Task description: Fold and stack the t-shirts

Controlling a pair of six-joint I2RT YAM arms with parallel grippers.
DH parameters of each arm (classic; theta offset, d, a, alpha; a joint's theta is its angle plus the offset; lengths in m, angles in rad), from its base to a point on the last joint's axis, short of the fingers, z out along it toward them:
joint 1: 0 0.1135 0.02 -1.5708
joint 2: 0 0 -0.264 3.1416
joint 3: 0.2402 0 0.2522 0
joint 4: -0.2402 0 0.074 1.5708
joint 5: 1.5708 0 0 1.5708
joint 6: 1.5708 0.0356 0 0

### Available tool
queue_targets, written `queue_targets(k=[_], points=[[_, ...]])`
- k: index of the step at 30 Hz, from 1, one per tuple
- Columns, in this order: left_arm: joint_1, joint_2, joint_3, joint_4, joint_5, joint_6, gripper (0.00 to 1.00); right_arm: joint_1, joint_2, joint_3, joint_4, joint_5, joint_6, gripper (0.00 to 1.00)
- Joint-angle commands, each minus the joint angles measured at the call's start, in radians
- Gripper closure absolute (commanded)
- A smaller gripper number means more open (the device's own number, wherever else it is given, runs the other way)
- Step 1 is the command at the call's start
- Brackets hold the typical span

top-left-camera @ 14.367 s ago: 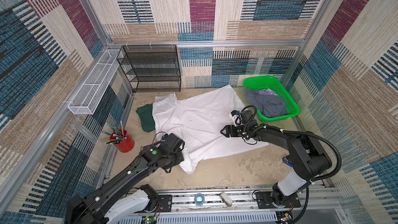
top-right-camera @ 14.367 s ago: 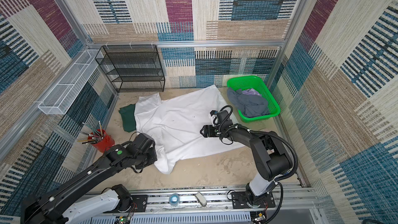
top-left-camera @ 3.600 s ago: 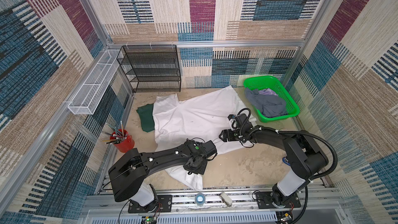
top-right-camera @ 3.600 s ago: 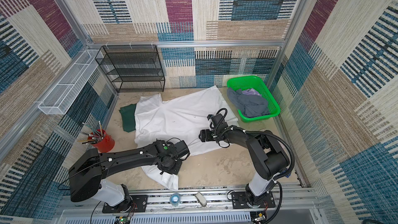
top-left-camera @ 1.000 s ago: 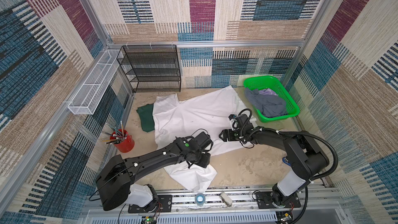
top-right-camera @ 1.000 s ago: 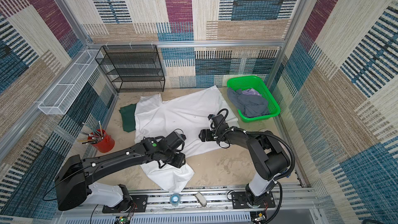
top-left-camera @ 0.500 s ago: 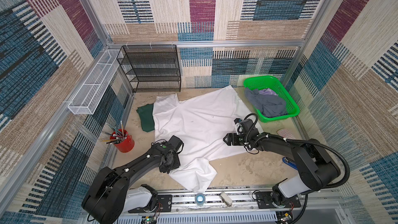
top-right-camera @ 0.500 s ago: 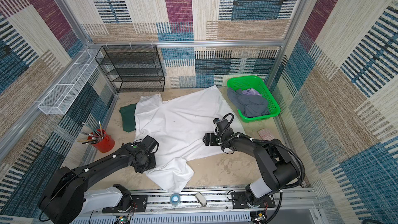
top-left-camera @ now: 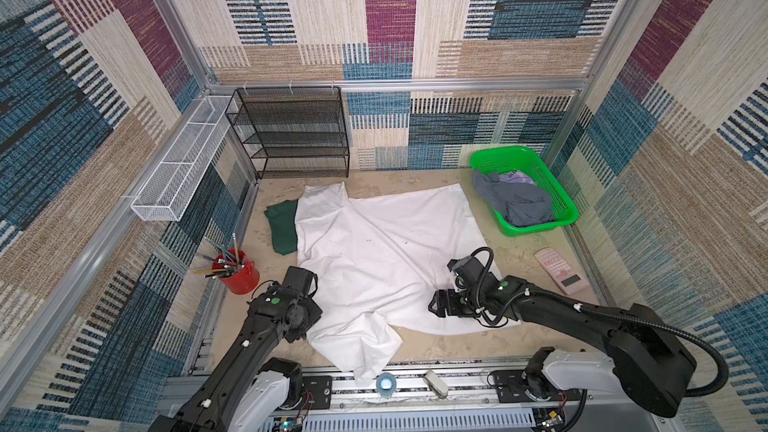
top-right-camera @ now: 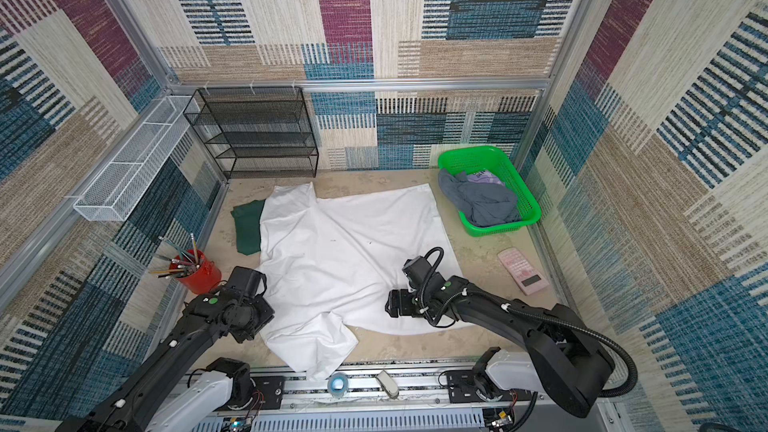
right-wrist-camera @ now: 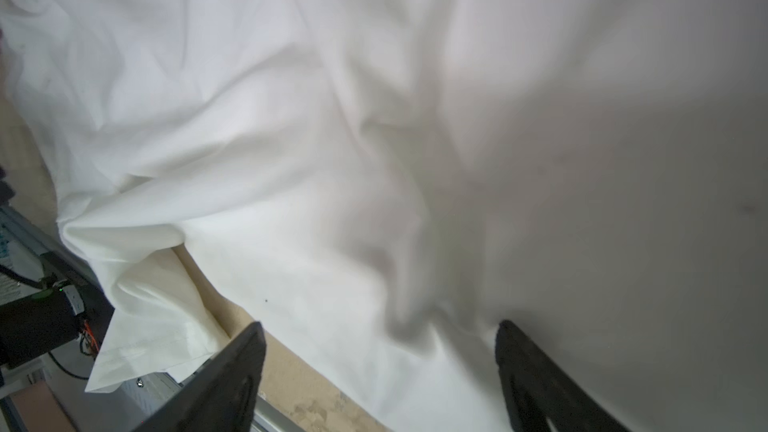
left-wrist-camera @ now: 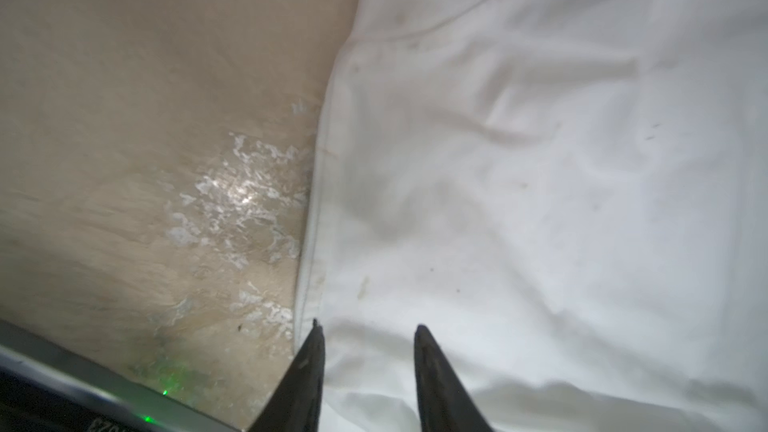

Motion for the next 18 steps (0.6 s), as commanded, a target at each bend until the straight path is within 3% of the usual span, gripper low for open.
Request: queue_targets(k=[1, 6, 10, 13, 18], points=[[0.003, 0.078, 0.127, 0.061, -0.03, 0.147, 0.6, -0.052, 0.028, 0.17, -0.167, 0.14, -0.068, 0.09], [0.002, 0.452, 0.387, 0.22, 0.152, 0.4, 0.56, -0.2, 0.325, 0.455, -0.02, 0.086, -0.278, 0.08], [-0.004, 0.68, 0.505, 0.257, 0.171, 0.457, 0.55, -0.241, 0.569, 0.61, 0.057, 0.029, -0.339, 0.08], [-0.005, 0.731, 0.484, 0.293, 0.165, 0.442, 0.55, -0.259, 0.644, 0.589, 0.129, -0.009, -0.333, 0.08], [-0.007, 0.762, 0.394, 0.327, 0.162, 0.423, 0.55, -0.265, 0.635, 0.44, 0.182, -0.026, -0.306, 0.08]])
